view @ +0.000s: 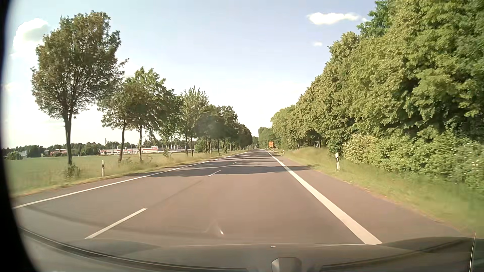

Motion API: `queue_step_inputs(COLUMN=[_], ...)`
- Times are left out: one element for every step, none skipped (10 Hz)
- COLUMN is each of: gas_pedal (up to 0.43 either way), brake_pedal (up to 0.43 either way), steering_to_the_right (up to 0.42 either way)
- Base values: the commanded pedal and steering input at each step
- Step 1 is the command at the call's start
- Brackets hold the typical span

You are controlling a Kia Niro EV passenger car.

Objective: Follow the waypoints while adhering to traffic rules and regulations

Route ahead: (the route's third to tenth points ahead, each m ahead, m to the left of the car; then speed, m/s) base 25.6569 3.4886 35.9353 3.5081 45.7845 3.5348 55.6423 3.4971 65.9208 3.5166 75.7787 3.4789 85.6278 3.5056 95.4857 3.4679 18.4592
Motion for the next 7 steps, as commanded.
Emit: queue_step_inputs(gas_pedal=[0.177, 0.177, 0.177, 0.177, 0.177, 0.177, 0.177], brake_pedal=[0.006, 0.006, 0.006, 0.006, 0.006, 0.006, 0.006], steering_to_the_right=[0.0, 0.0, 0.0, 0.0, 0.0, 0.0, 0.0])
